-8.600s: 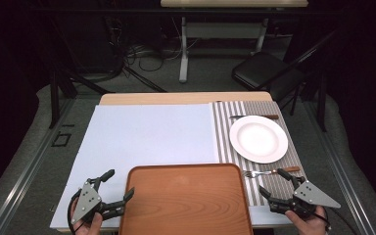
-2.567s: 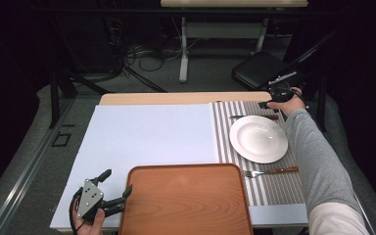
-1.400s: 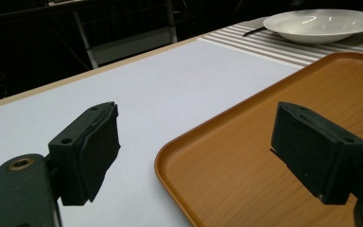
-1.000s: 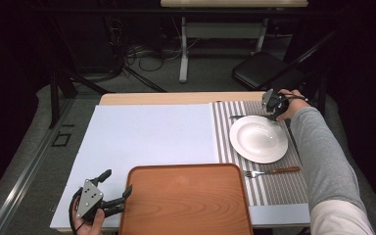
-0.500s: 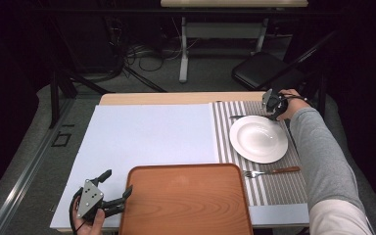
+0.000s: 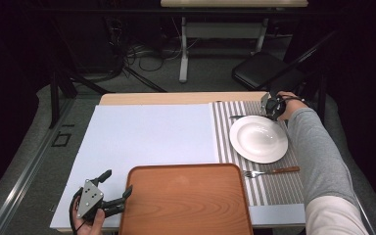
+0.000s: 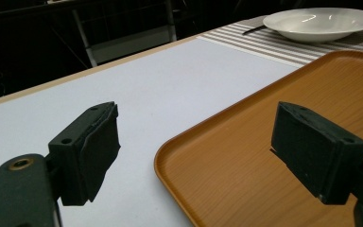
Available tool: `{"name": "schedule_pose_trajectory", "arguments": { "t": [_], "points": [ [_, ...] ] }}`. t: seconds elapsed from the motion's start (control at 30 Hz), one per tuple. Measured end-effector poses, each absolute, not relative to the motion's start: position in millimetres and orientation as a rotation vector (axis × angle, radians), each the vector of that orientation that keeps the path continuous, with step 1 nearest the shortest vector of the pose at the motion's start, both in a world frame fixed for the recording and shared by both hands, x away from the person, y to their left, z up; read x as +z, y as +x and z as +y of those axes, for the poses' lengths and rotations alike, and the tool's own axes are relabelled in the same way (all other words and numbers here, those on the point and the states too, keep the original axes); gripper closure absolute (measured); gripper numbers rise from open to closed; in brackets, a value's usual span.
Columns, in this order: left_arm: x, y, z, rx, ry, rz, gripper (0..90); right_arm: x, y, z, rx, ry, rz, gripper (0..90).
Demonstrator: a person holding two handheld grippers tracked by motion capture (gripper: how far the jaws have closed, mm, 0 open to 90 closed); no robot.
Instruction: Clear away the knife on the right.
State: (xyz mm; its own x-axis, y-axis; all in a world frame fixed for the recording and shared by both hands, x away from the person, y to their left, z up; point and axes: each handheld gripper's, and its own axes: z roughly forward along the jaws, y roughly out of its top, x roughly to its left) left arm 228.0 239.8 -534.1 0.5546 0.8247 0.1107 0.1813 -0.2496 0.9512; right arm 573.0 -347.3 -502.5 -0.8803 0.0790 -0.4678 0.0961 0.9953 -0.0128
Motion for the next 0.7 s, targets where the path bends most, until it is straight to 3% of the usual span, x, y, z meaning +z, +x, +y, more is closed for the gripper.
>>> {"name": "schedule_pose_trajectory", "arguments": {
  "t": [0.7],
  "points": [
    [-534.5, 227.3, 240.7, 0.779, 1.744, 0.848, 15.6, -521.1, 581.2, -347.8, -0.05, 0.11, 2.669, 55.6]
  ]
}}
